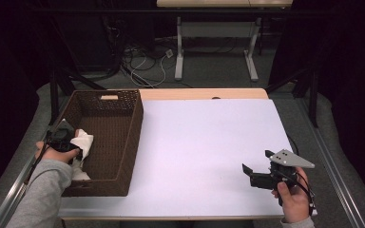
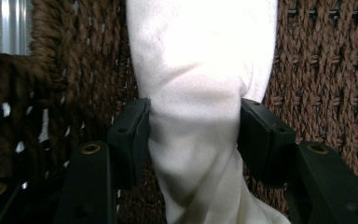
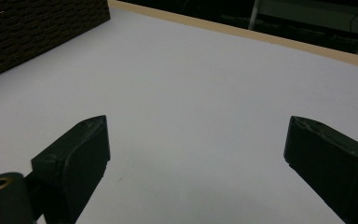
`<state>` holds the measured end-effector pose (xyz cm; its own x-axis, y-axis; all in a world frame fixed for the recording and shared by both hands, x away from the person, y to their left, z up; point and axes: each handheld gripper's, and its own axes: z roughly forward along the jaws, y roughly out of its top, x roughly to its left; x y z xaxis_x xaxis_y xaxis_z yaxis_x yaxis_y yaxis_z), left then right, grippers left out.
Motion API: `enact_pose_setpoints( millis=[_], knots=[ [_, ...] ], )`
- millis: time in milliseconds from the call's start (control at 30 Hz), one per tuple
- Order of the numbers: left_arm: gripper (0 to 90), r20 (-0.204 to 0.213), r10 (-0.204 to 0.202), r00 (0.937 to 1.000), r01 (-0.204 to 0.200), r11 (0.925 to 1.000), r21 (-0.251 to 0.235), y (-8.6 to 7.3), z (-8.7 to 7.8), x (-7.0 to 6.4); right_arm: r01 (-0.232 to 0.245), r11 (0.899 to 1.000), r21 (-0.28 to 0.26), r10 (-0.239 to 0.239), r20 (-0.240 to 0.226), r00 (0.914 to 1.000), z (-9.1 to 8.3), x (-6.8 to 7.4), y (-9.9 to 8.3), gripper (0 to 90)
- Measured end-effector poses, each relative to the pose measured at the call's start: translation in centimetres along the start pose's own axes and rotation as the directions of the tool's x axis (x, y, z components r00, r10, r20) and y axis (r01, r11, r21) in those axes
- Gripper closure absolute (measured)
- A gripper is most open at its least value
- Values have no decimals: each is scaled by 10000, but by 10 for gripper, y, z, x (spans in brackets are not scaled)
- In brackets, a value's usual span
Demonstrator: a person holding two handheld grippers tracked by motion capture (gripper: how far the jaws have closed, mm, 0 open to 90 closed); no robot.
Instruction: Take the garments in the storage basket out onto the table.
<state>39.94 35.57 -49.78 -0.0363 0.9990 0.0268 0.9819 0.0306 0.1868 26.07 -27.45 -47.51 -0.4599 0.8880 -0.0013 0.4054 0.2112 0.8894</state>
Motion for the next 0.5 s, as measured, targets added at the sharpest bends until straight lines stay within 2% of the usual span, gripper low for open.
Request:
enact_pose_setpoints(
  millis=[133,233,433,500],
  knots=[
    [456,202,-213,9996,211,9997,97,1,6,2,73,10000,-43,-73,39,10000,0,0,0,65],
    [460,182,-102,9998,99,9999,115,1,8,2,73,10000,-60,-73,45,10000,0,0,0,65],
    [466,297,-289,9991,280,9992,284,-1,14,3,63,9999,-92,-62,45,10000,1,1,0,67],
    [471,260,-224,9994,217,9994,280,-1,15,3,72,10000,-69,-72,41,10000,1,1,0,67]
  ],
)
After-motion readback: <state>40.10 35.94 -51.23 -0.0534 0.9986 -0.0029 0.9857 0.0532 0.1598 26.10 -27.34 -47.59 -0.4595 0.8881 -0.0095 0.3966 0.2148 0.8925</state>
